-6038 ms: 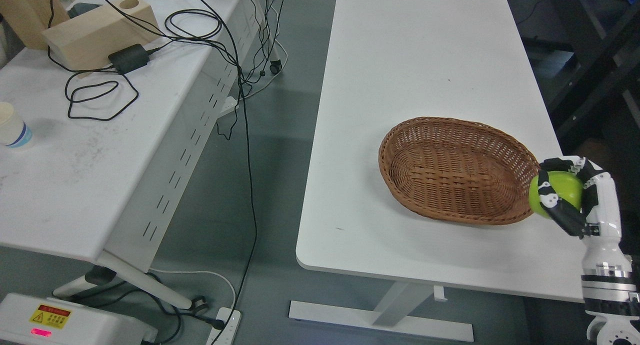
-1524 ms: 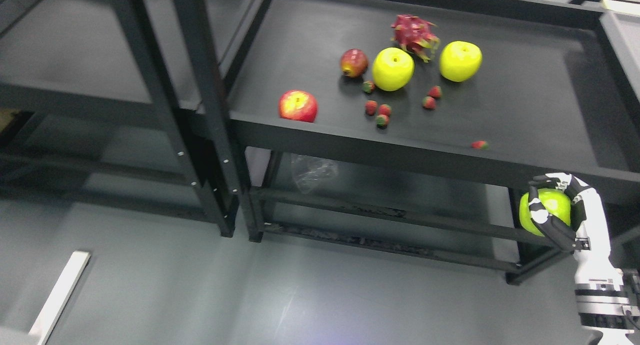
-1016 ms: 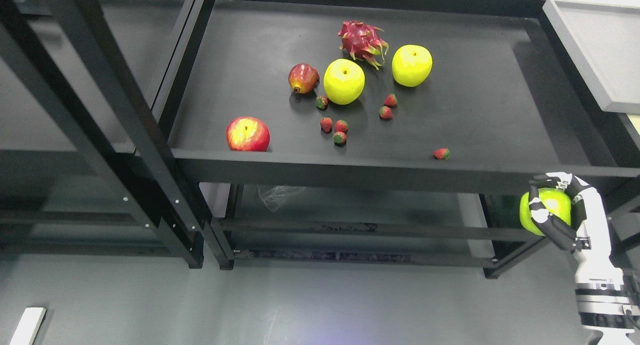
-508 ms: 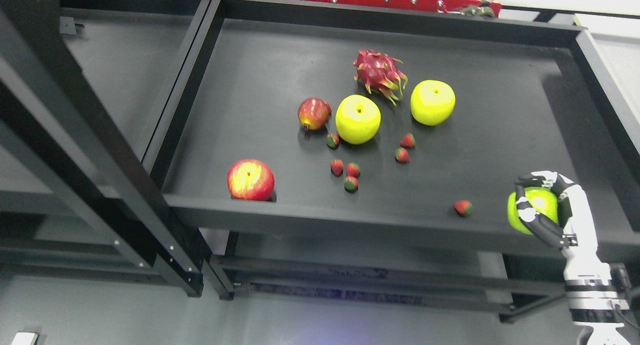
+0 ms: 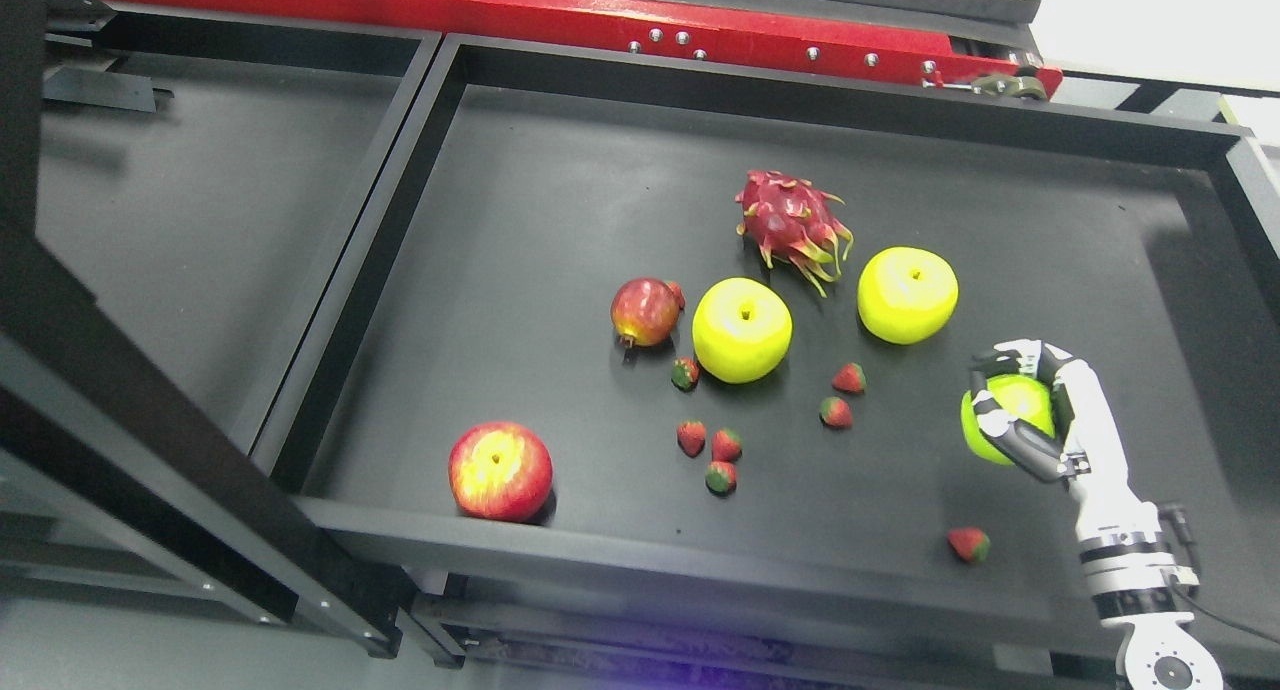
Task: Place green apple on left shelf middle layer
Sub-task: 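Lower the apple onto the tier and open the right hand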
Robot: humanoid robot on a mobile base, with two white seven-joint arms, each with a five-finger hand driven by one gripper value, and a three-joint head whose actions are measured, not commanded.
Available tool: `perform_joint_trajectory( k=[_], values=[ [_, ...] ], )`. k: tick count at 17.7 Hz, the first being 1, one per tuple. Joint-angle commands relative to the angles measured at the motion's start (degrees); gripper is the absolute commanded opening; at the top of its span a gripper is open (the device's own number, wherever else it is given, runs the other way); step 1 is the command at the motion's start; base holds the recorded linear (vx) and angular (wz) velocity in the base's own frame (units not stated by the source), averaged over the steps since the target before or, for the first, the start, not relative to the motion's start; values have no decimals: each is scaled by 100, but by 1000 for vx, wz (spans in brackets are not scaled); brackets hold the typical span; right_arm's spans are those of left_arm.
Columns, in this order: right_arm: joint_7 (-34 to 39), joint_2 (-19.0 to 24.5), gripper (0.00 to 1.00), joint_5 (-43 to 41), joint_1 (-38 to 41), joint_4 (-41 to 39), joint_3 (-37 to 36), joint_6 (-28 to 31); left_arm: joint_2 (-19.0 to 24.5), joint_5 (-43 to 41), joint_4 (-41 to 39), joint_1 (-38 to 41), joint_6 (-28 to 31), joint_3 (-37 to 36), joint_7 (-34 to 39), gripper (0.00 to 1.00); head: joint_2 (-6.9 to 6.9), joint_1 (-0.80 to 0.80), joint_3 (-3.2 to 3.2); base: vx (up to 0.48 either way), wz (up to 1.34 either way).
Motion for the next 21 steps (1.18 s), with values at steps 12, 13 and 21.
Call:
perform_joint_trajectory(
  k=[12,13,21],
  values=[
    [151,892,99,28,82,87,119,341,100,7,0,-123,2,0,-3,100,0,0,0,77,24],
    [107,962,100,28,82,87,92,279,100,7,0,-123,2,0,-3,100,0,0,0,0,0],
    [-1791,962,100,-737,160,35,1381,-71,100,-2,0,-123,2,0,-3,100,0,0,0,0,0]
  ],
)
